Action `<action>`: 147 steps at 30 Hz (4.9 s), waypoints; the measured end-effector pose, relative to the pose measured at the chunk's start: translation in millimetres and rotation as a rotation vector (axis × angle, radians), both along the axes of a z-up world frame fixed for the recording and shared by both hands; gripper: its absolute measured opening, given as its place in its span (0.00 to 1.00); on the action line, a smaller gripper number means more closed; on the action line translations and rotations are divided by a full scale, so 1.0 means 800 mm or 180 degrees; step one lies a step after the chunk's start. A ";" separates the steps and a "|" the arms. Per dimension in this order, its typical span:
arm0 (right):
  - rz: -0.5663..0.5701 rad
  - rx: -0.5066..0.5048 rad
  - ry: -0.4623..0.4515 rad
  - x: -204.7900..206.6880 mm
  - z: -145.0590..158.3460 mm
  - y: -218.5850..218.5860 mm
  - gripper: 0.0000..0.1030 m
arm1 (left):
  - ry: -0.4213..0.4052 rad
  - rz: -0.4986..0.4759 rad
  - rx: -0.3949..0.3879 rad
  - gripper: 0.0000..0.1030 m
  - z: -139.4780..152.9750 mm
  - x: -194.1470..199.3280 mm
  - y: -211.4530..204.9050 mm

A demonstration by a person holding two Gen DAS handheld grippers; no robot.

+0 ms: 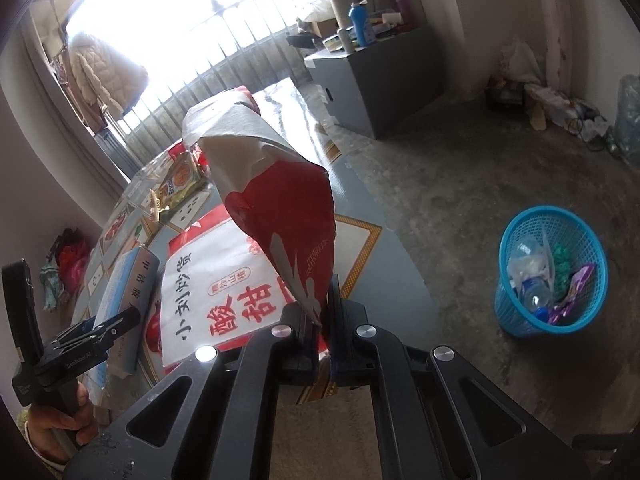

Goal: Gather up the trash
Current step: 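Carry the box and snack bag over the blue wastebasket with both grippers, then open both grippers to drop the box and snack bag in, then move both grippers back over the table toward the wrappers, then grasp the red wrapper with the right gripper while the left gripper grasps the gold Enaak pack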

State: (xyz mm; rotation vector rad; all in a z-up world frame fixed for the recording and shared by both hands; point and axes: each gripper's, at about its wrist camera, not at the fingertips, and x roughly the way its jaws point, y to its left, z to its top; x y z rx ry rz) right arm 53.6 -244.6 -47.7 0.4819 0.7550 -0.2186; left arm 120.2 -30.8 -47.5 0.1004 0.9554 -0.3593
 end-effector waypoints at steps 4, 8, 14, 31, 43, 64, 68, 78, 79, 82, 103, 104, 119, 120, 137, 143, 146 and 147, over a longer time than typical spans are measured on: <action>0.0010 -0.0058 -0.0050 -0.001 0.006 0.001 0.02 | -0.0037 0.0022 -0.0022 0.67 0.006 -0.001 0.002; -0.0024 -0.0088 -0.0101 -0.003 0.011 -0.003 0.01 | -0.0102 0.0011 -0.0126 0.67 0.020 -0.006 0.005; -0.0089 -0.0140 -0.0143 -0.004 0.018 0.000 0.01 | -0.0259 -0.0130 -0.0410 0.67 0.060 -0.006 0.006; -0.1054 -0.0051 -0.0474 -0.091 0.022 -0.117 0.01 | 0.0044 -0.1681 -0.0720 0.67 0.128 -0.009 -0.282; -0.2070 0.0424 -0.0206 -0.151 -0.077 -0.276 0.03 | 0.0984 -0.2363 -0.0187 0.73 -0.046 -0.024 -0.594; -0.2675 0.0704 0.0011 -0.184 -0.180 -0.326 0.54 | 0.0642 -0.1840 -0.0063 0.87 -0.035 0.007 -0.534; -0.2569 0.0417 -0.0107 -0.175 -0.135 -0.303 0.60 | 0.0348 -0.1919 -0.0219 0.87 0.014 -0.004 -0.490; -0.1558 -0.0191 -0.0193 -0.101 -0.032 -0.210 0.72 | -0.0204 -0.1654 -0.0326 0.87 0.092 -0.014 -0.314; -0.1452 -0.0214 -0.0214 -0.094 -0.026 -0.202 0.72 | -0.0249 -0.1577 -0.0323 0.87 0.095 -0.012 -0.294; -0.1161 -0.0304 -0.0270 -0.078 -0.010 -0.179 0.72 | -0.0339 -0.1295 -0.0307 0.87 0.099 -0.003 -0.233; 0.0650 -0.0019 -0.0313 0.139 0.043 -0.040 0.69 | -0.0550 0.0039 -0.0457 0.87 0.100 0.132 0.041; 0.0724 0.0007 -0.0287 0.151 0.041 -0.030 0.68 | -0.0512 0.0001 -0.0491 0.87 0.094 0.144 0.035; 0.1237 0.0657 0.0079 0.341 -0.022 0.014 0.41 | 0.0146 0.0150 -0.0879 0.41 0.002 0.313 0.005; 0.1244 0.0706 0.0082 0.346 -0.026 0.015 0.40 | 0.0184 0.0169 -0.0898 0.39 -0.002 0.320 0.005; 0.1342 0.0944 0.0233 0.336 -0.039 0.034 0.01 | 0.0410 -0.0033 -0.0772 0.08 -0.011 0.275 -0.004; 0.1459 0.1001 0.0294 0.249 -0.030 0.048 0.00 | 0.0655 -0.0191 -0.0874 0.08 -0.014 0.184 0.019; 0.1434 0.0984 0.0337 0.196 -0.030 0.060 0.00 | 0.0782 -0.0292 -0.0967 0.08 -0.015 0.134 0.030; 0.1445 0.1004 0.0332 0.181 -0.030 0.063 0.00 | 0.0790 -0.0321 -0.0995 0.09 -0.013 0.118 0.033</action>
